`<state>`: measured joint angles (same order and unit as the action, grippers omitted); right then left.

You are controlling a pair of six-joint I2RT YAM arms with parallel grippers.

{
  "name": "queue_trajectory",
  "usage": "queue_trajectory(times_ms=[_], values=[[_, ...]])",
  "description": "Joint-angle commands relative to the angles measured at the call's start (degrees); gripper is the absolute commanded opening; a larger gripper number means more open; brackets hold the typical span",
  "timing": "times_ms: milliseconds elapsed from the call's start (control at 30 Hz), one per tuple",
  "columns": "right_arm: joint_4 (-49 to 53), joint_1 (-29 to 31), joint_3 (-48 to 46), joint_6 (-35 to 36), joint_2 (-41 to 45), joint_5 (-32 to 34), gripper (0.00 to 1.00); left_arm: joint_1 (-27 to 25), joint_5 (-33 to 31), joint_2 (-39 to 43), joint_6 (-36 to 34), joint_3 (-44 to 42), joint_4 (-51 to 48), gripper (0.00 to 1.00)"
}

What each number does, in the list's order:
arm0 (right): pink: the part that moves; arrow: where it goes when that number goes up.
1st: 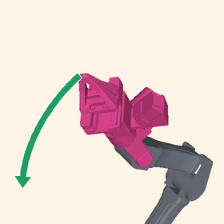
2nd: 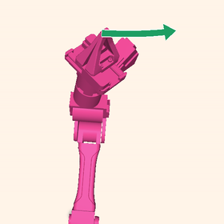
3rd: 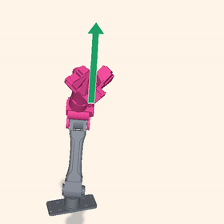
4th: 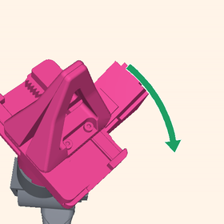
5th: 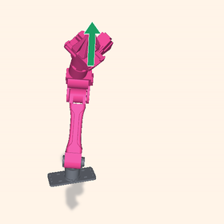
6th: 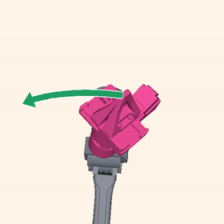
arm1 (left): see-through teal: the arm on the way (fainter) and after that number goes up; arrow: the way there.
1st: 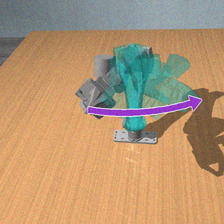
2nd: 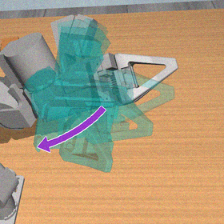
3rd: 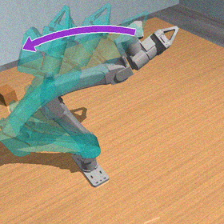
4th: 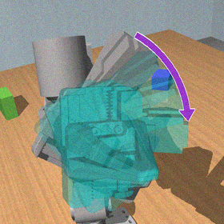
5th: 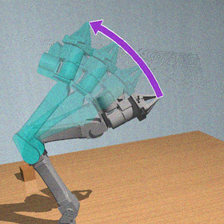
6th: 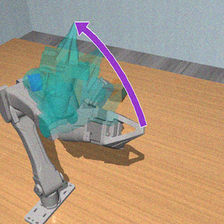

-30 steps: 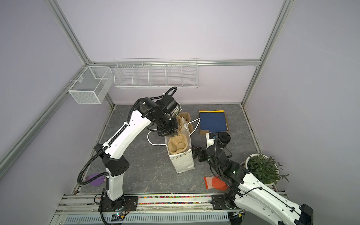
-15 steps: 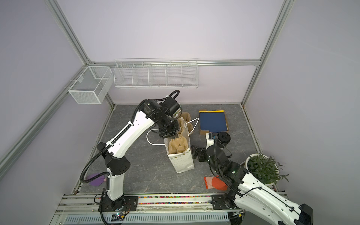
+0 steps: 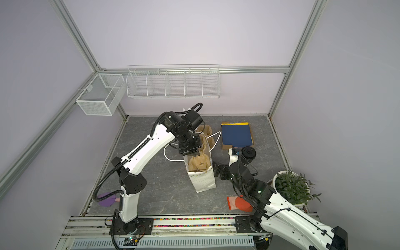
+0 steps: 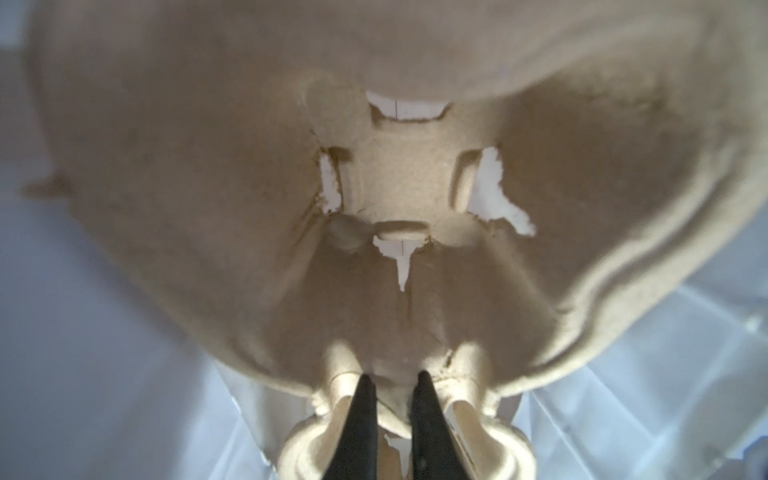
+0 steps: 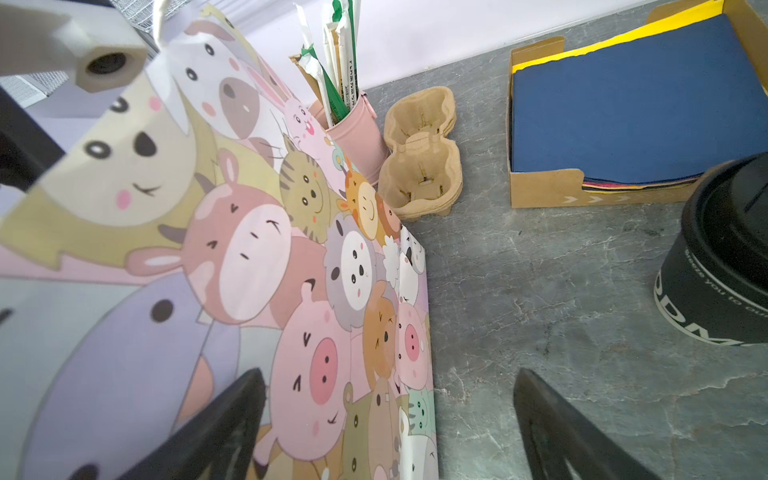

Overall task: Pack the takeout coffee
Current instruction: 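Push the pulp carrier deeper into the bag with the left gripper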

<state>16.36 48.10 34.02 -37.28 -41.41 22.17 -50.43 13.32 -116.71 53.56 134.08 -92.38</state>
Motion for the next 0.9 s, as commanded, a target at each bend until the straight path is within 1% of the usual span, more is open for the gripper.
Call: queue_trajectory(times_ms=[0,100,267,633,867], values=[[-1.7,0.2,-1.1,0.5,0.6,-0.2,0.95,-0.6,-1.1,-0.3,0.8,0.8,-9.0,0.00],[-2.1,0.2,-1.2,0.5,0.5,-0.3,0.95,-1.9,-0.5,-0.8,1.0,0.5,-9.0,0.00],[-2.3,0.2,-1.2,0.6,-0.2,-0.5,0.96,-4.0,0.0,-2.1,2.3,2.9,-9.0,0.00],[-2.2,0.2,-1.7,0.8,0.5,0.0,0.96,-3.6,-2.1,-0.3,0.7,-3.4,-9.1,0.00],[-2.3,0.2,-1.7,0.8,0.3,0.0,0.96,-3.6,-3.0,-0.4,0.0,-3.7,-9.1,0.00]])
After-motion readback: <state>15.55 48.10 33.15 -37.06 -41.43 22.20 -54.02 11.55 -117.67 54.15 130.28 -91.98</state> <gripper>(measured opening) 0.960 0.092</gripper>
